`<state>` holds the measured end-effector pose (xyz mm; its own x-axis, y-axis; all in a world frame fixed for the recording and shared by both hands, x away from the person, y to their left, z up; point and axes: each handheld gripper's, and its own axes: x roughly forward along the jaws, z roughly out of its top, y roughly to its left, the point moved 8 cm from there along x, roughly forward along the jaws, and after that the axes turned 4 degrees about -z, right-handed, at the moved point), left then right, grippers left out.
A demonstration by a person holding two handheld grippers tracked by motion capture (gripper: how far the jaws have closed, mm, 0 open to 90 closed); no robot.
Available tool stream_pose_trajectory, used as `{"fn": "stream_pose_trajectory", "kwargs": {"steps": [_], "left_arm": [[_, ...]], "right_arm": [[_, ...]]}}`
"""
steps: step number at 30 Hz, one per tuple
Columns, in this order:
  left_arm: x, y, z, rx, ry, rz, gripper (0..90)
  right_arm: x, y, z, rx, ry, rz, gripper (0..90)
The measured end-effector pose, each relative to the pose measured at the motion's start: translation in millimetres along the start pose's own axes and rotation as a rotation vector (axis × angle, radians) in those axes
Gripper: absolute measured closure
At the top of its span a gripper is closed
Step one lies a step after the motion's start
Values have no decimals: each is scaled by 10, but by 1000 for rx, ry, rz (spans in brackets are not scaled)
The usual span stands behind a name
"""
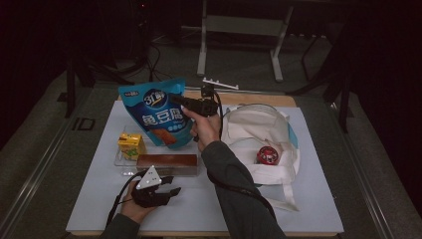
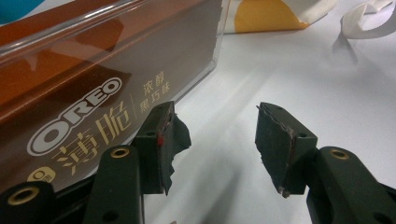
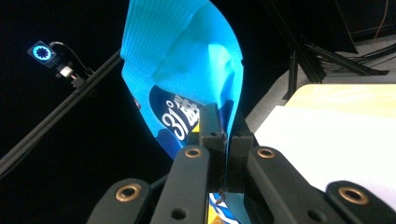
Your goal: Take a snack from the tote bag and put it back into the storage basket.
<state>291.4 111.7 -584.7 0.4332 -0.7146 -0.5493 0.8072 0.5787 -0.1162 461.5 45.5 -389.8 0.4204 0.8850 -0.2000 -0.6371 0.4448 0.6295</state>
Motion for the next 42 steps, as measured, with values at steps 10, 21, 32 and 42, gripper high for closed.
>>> {"fn": "stream_pose_trajectory", "kwargs": {"steps": [10,21,32,42], "left_arm": [[-2,-4,2,2,-4,-1,482],[2,-4,0,2,-1,0,482],[4,-3,-1,4,2,1,481],[5,-5,-1,4,2,3,480]], "right_arm": [[146,-76,-133,19,9,-18,894],[17,-270,-232,-24,36,-61,885],[-215,-452,-286,-111,120,-126,835],[-288,-522,-464,-376,275,-286,761]]}}
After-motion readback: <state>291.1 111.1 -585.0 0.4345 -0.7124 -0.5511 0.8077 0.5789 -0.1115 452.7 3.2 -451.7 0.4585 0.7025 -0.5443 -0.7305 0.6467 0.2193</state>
